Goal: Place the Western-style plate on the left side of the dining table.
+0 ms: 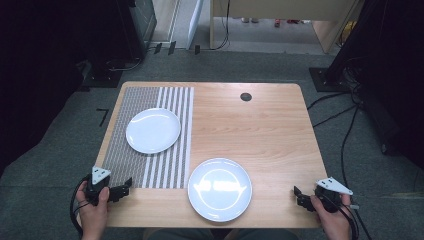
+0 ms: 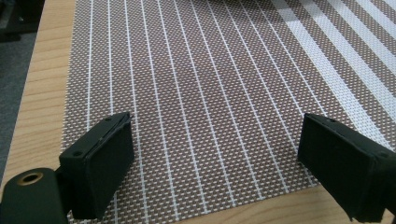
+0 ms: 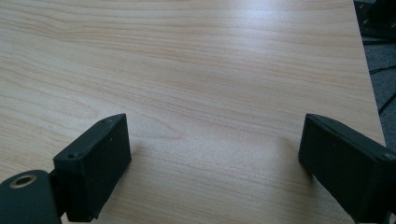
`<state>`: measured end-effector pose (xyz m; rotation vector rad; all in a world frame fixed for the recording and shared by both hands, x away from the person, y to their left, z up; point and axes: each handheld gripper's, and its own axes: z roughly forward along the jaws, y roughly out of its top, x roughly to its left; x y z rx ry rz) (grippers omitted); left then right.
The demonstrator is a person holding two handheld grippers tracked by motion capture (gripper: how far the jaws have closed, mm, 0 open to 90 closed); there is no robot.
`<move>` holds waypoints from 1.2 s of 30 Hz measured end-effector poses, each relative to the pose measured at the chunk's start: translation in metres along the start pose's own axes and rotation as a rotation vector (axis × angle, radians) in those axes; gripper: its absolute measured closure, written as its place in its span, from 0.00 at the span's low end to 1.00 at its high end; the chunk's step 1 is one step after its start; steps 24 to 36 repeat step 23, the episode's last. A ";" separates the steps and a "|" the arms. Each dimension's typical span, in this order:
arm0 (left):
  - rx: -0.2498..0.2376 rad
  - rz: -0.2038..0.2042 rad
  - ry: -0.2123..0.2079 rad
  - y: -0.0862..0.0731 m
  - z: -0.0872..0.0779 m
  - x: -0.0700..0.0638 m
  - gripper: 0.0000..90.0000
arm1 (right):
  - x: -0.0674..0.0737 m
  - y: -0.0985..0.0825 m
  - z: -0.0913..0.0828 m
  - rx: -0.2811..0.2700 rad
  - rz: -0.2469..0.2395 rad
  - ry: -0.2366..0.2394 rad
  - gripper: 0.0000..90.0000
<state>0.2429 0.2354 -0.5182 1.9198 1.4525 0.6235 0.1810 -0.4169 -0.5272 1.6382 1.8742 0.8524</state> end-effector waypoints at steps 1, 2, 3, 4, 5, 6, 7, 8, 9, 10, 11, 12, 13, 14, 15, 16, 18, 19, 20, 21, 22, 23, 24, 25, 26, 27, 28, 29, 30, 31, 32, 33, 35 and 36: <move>0.000 0.001 0.000 0.000 0.000 0.000 0.12 | 0.000 0.000 0.000 0.001 0.000 0.001 0.09; 0.001 0.001 0.001 0.000 0.000 0.000 0.12 | 0.000 0.000 0.000 0.002 -0.002 0.002 0.09; 0.001 0.001 0.001 0.000 0.000 0.000 0.12 | 0.000 0.000 0.000 0.002 -0.002 0.002 0.09; 0.001 0.002 0.001 0.000 0.000 0.000 0.12 | 0.000 0.000 0.000 0.002 -0.002 0.002 0.09; 0.001 0.001 0.001 0.000 0.000 0.000 0.12 | 0.000 0.000 0.000 0.003 -0.002 0.003 0.09; 0.001 0.002 0.001 0.000 0.000 0.000 0.12 | 0.000 0.000 0.000 0.003 -0.002 0.003 0.08; 0.001 0.002 0.002 0.000 0.000 0.000 0.12 | 0.000 0.000 0.000 0.004 -0.003 0.003 0.08; 0.001 0.002 0.002 0.000 0.000 0.000 0.12 | 0.000 0.000 0.000 0.004 -0.003 0.004 0.08; 0.001 0.002 0.001 0.000 0.000 0.000 0.12 | 0.000 0.000 0.000 0.005 -0.003 0.004 0.08; 0.001 0.001 0.001 0.000 0.000 0.000 0.12 | 0.000 0.000 0.000 0.005 -0.002 0.004 0.08; 0.001 0.001 0.000 0.000 0.000 0.000 0.12 | 0.000 0.000 0.000 0.005 -0.003 0.004 0.07; 0.000 0.000 0.000 0.000 0.000 0.000 0.12 | 0.000 0.000 0.001 0.006 -0.003 0.005 0.07; 0.000 0.000 0.000 0.000 0.000 0.000 0.12 | 0.000 0.000 0.001 0.006 -0.003 0.005 0.07; 0.000 0.000 0.000 0.000 0.000 0.000 0.12 | 0.000 0.000 0.001 0.007 -0.003 0.006 0.07; 0.000 0.000 0.000 0.000 0.000 0.000 0.12 | 0.000 0.000 0.001 0.007 -0.004 0.006 0.07; 0.000 0.000 -0.001 0.000 0.000 0.000 0.12 | 0.000 0.000 0.001 0.007 -0.005 0.006 0.07; 0.000 -0.001 -0.001 0.000 0.000 0.000 0.12 | 0.001 0.000 0.001 0.008 -0.004 0.007 0.06; 0.000 -0.001 -0.002 0.000 0.000 0.000 0.12 | 0.001 0.000 0.001 0.009 -0.004 0.007 0.06; 0.000 -0.001 -0.002 0.000 0.000 0.000 0.12 | 0.001 0.000 0.001 0.009 -0.005 0.008 0.06; 0.000 -0.001 -0.001 0.000 0.000 0.000 0.12 | 0.000 0.000 0.001 0.009 -0.006 0.008 0.06; 0.000 0.000 -0.001 0.000 0.000 0.000 0.12 | 0.001 0.000 0.001 0.009 -0.007 0.008 0.06; 0.000 0.000 -0.001 0.000 0.000 0.000 0.12 | 0.001 0.000 0.001 0.010 -0.007 0.009 0.06; 0.000 0.000 -0.001 0.000 0.000 0.000 0.12 | 0.001 0.000 0.001 0.010 -0.007 0.009 0.06; 0.000 0.000 -0.001 0.000 0.000 0.000 0.12 | 0.001 0.000 0.001 0.010 -0.007 0.009 0.06; 0.000 0.000 -0.001 0.000 0.000 0.000 0.12 | 0.001 0.000 0.001 0.010 -0.007 0.009 0.06; 0.000 0.000 -0.001 0.000 0.000 0.000 0.12 | 0.001 0.000 0.001 0.010 -0.007 0.009 0.06; 0.000 0.000 -0.001 0.000 0.000 0.000 0.12 | 0.001 0.000 0.001 0.010 -0.007 0.009 0.06; 0.000 0.000 -0.001 0.000 0.000 0.000 0.12 | 0.001 0.000 0.001 0.010 -0.007 0.009 0.06; 0.000 0.000 -0.001 0.000 0.000 0.000 0.12 | 0.001 0.000 0.001 0.010 -0.007 0.009 0.06; 0.000 0.000 -0.001 0.000 0.000 0.000 0.12 | 0.001 0.000 0.001 0.010 -0.007 0.009 0.06; 0.000 0.000 -0.001 0.000 0.000 0.000 0.12 | 0.001 0.000 0.001 0.010 -0.007 0.009 0.06; 0.000 0.000 -0.001 0.000 0.000 0.000 0.12 | 0.001 0.000 0.001 0.010 -0.007 0.009 0.06; 0.000 0.000 -0.001 0.000 0.000 0.000 0.12 | 0.001 0.000 0.001 0.010 -0.007 0.009 0.06; 0.000 0.000 -0.001 0.000 0.000 0.000 0.12 | 0.001 0.000 0.001 0.010 -0.007 0.009 0.06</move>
